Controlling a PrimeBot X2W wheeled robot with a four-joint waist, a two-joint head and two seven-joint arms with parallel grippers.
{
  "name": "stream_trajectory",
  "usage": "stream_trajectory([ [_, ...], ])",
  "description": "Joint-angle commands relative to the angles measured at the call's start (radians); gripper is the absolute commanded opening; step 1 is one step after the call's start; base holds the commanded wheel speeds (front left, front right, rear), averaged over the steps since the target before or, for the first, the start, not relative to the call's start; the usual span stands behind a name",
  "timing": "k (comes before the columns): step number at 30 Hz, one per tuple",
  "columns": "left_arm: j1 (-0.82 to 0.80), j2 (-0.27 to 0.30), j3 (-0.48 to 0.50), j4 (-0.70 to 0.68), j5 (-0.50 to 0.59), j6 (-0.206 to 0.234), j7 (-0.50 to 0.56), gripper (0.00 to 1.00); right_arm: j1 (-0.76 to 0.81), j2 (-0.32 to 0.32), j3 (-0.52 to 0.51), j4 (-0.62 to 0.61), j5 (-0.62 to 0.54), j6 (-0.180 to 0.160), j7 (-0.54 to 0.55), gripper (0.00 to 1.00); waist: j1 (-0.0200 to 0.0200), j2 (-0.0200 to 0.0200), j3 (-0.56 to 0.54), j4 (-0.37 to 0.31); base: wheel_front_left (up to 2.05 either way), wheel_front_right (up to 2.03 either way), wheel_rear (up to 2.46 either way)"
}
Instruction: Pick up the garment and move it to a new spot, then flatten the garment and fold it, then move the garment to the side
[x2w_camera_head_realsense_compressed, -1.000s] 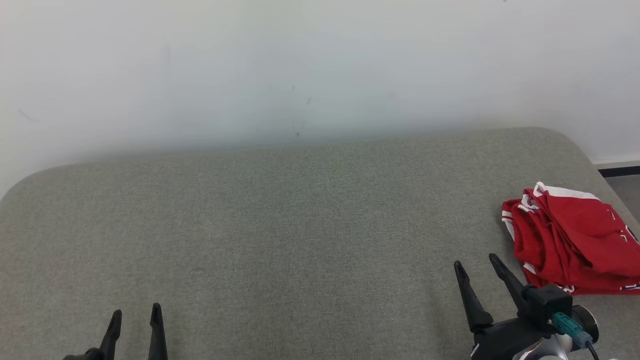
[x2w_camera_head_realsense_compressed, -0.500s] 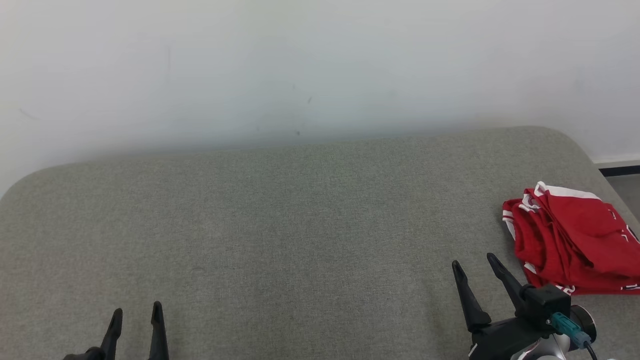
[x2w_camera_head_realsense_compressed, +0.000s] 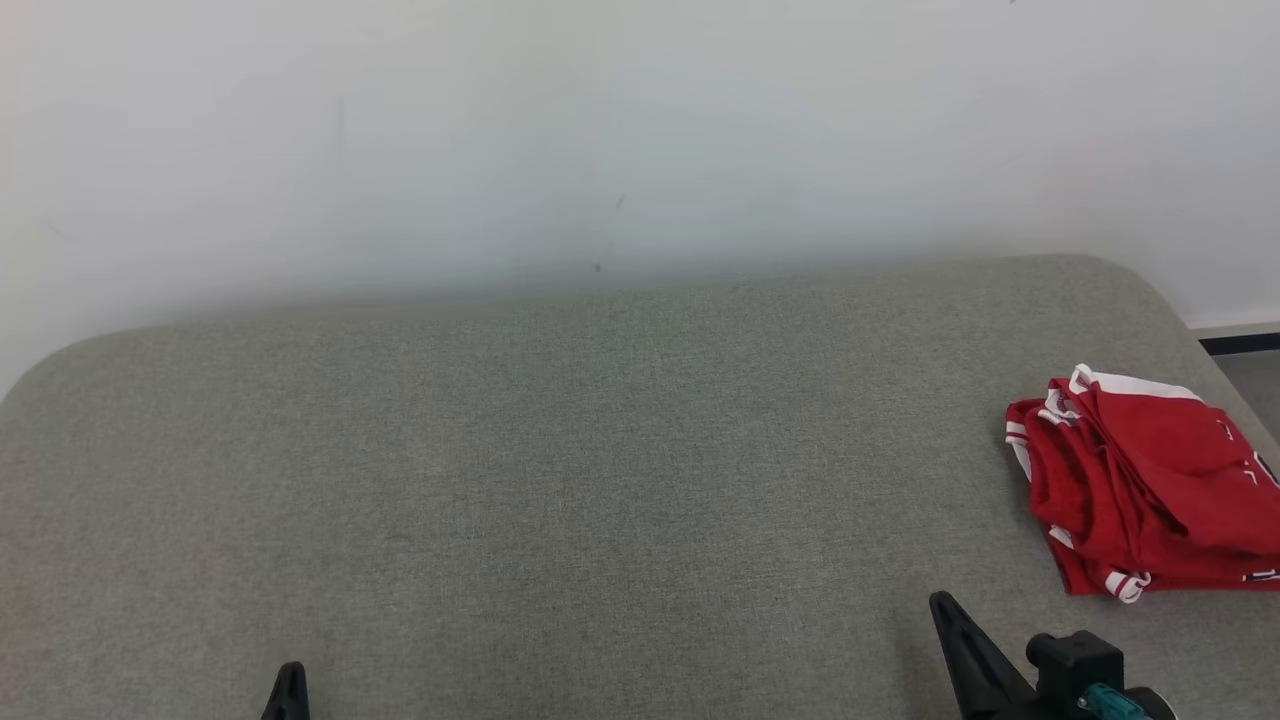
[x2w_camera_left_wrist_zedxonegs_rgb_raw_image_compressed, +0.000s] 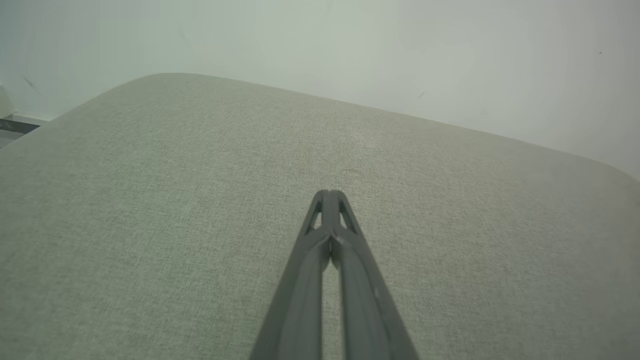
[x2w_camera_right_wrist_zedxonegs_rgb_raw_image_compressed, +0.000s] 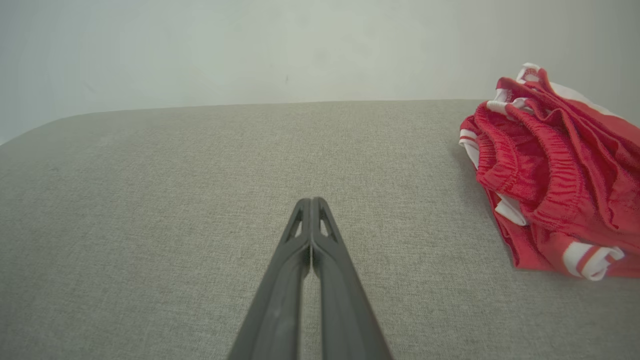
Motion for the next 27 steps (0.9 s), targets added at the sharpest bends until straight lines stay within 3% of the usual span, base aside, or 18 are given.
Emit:
stream_trajectory([
  [1, -0.016, 0.003, 0.005, -0.009, -0.03, -0.001, 0.01, 0.0, -0.02, 0.001, -0.011, -0.016, 0.03, 0.0, 0.006, 0.0, 0.0, 0.0, 0.001, 0.0, 0.0, 0.0, 0.0],
  [27, -0.059, 0.008, 0.0, -0.042, -0.477, -0.012, 0.123, 0.0, -0.015, 0.044, -0.119, -0.099, 0.46, 0.0, 0.121, 0.0, 0.0, 0.0, 0.014, 0.01, 0.0, 0.0, 0.0],
])
